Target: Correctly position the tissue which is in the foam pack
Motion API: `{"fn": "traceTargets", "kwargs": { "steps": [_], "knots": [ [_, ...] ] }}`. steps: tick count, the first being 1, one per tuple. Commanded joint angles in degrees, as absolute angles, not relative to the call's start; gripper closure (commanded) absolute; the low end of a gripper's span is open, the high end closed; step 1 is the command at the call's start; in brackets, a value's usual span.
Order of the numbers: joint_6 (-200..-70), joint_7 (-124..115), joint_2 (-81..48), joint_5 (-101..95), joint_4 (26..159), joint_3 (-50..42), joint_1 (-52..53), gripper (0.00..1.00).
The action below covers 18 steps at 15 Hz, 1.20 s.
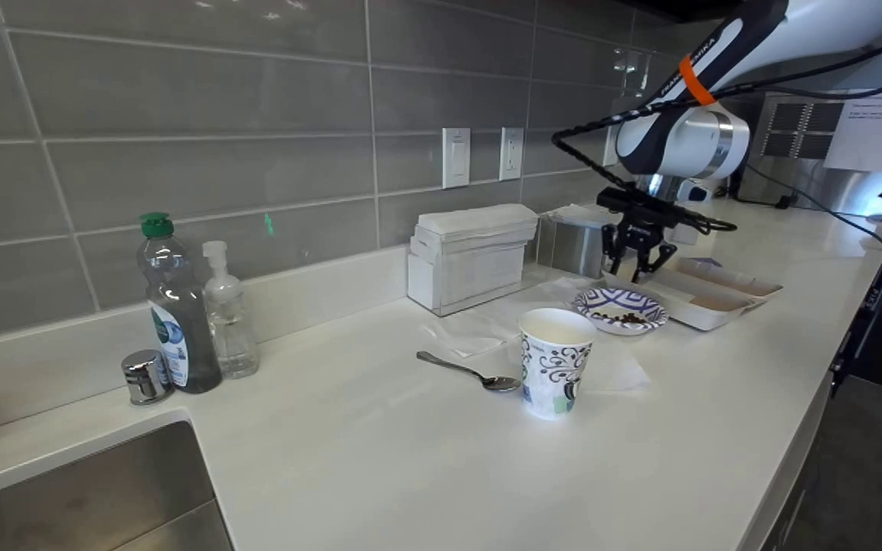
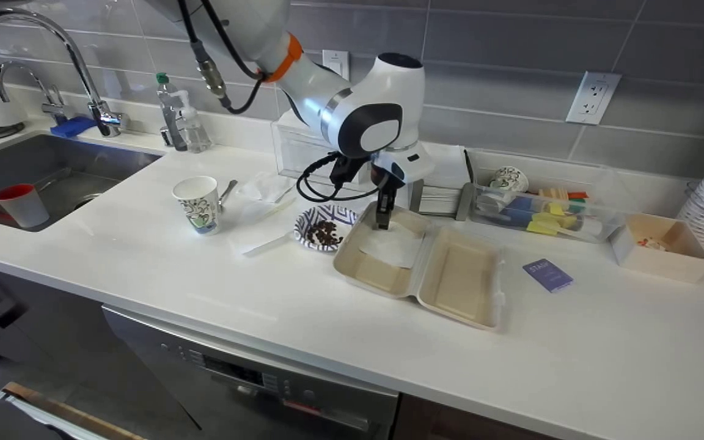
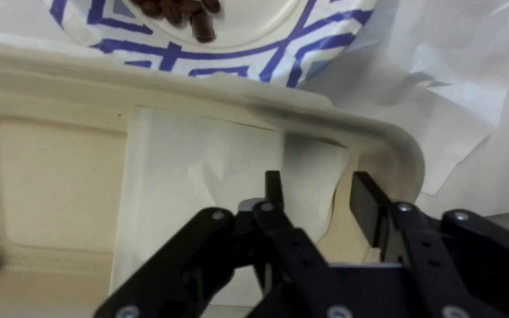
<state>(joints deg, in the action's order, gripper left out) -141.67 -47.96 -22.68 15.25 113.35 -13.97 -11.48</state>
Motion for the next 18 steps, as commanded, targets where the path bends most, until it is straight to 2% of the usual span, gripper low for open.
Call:
{"fn": "traceTargets", "kwargs": {
  "steps": [1,4,5,10,18],
  "knots": [
    [-140.8,-45.3,-17.0,15.2,117.9,-14.2,-11.6,0.23],
    [-140.5,-40.7,-12.3,13.5,122.1,-14.5,-11.7,0.01],
    [-140.3,-36.5,-10.2,13.2,123.9,-14.2,-12.0,0.00],
    [-139.4,-22.3,2.8,7.1,133.3,-15.6,-12.6,0.00],
    [-126.4,4.2,14.1,6.1,133.0,-17.0,-14.2,0.00]
  ]
}}
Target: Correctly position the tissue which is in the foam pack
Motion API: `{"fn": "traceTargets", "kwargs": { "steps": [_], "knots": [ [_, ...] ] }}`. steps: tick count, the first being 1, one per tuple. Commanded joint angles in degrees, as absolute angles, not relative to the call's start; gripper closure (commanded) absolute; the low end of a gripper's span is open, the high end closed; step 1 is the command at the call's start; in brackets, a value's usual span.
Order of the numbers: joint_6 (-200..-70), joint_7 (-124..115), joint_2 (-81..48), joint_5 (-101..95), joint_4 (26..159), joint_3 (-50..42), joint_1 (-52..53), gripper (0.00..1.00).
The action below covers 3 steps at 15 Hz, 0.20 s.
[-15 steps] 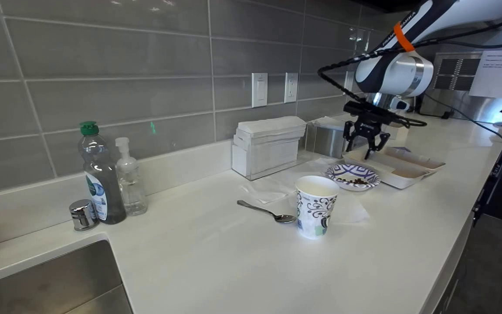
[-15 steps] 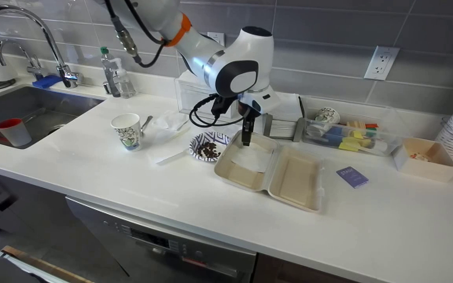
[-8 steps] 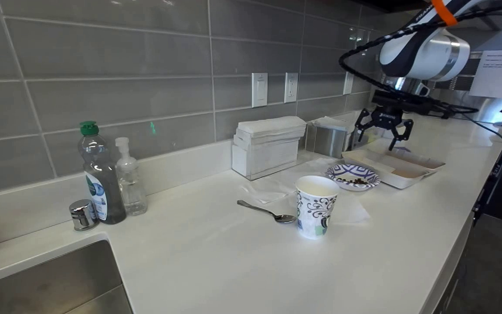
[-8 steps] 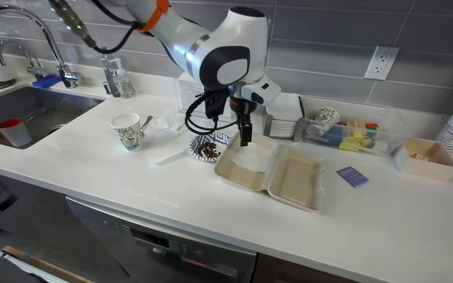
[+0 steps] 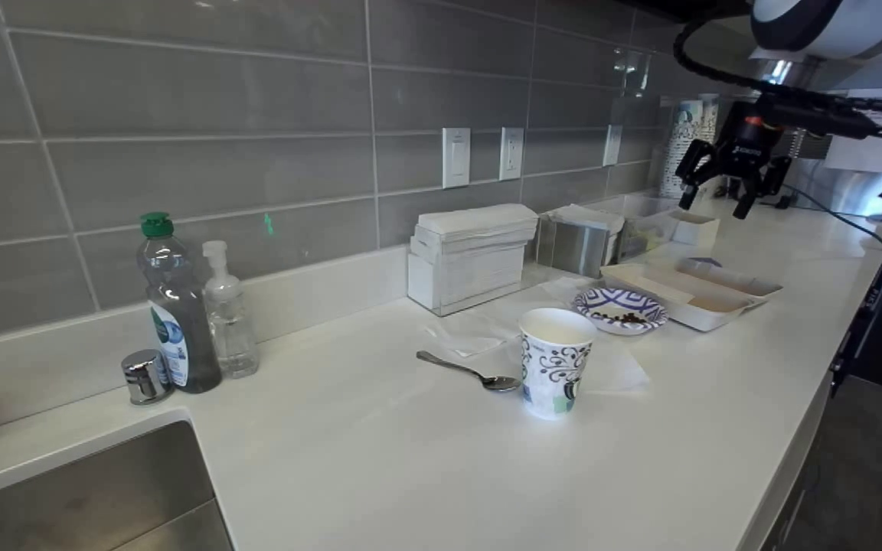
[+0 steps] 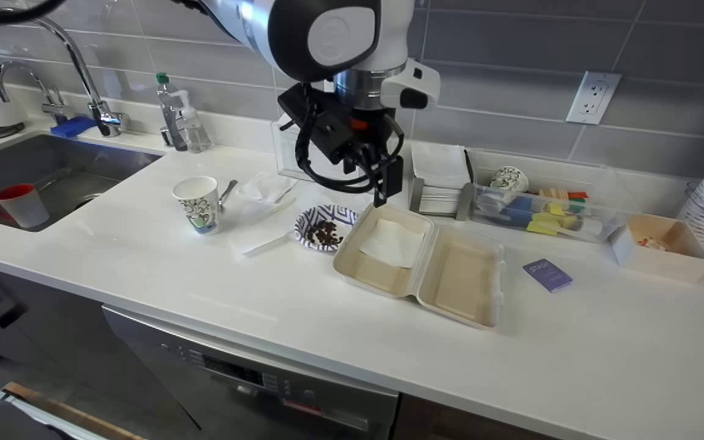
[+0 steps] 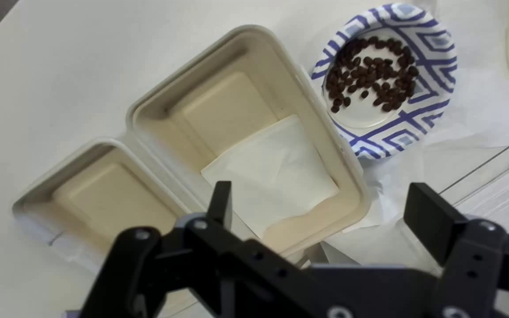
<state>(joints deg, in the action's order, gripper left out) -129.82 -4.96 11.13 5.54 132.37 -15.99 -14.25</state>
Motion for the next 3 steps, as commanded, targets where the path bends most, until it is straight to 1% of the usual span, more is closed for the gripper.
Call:
{"fn": "traceTargets", "kwargs": {
  "steps": [1,3],
  "knots": [
    [-128.5,-1.8,12.2,5.7,132.2,-15.9,-14.6,0.00],
    [-128.1,-1.0,13.0,5.7,132.2,-16.1,-14.7,0.00]
  ]
}}
